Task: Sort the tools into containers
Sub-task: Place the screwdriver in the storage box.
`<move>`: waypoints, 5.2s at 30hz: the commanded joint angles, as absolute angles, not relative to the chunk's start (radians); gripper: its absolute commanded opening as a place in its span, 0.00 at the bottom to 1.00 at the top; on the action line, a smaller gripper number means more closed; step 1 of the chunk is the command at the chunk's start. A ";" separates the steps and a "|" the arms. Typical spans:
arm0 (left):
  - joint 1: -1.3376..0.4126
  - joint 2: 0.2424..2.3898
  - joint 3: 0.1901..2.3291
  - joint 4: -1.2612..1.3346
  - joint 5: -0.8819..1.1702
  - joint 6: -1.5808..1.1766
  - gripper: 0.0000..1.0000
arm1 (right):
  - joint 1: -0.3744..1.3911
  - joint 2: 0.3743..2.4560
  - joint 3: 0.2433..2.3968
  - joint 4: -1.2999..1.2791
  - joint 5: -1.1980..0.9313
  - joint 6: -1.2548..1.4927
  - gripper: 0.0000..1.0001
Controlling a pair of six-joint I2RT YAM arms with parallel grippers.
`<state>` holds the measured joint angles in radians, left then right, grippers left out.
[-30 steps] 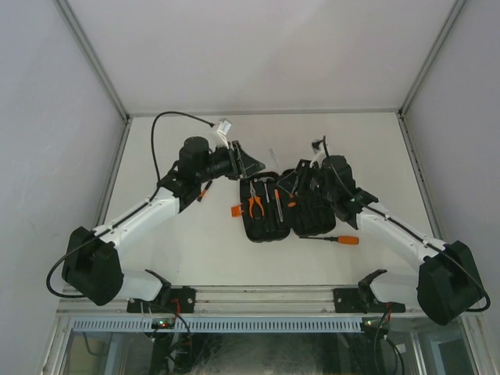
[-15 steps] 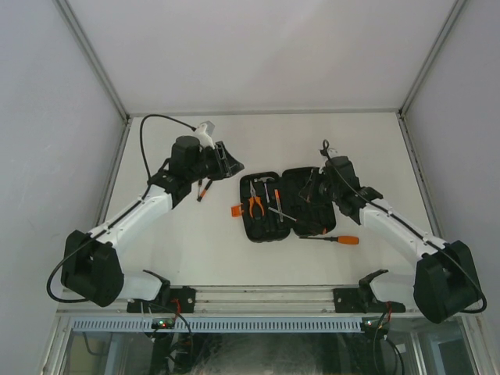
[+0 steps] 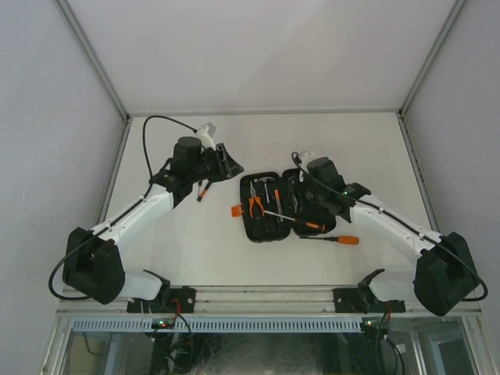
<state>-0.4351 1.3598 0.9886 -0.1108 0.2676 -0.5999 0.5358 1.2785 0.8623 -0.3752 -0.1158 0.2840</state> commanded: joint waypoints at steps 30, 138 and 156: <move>-0.386 1.338 0.989 -0.112 0.284 -0.596 0.45 | 0.665 1.718 1.167 -0.755 -0.071 -0.189 0.48; -0.357 1.327 0.954 -0.271 0.052 -0.594 0.56 | 0.373 1.593 1.105 -0.564 -0.127 0.491 0.38; -0.341 1.163 1.112 -0.468 -0.298 -0.523 0.83 | 0.366 1.314 0.968 -0.367 -0.066 0.400 0.66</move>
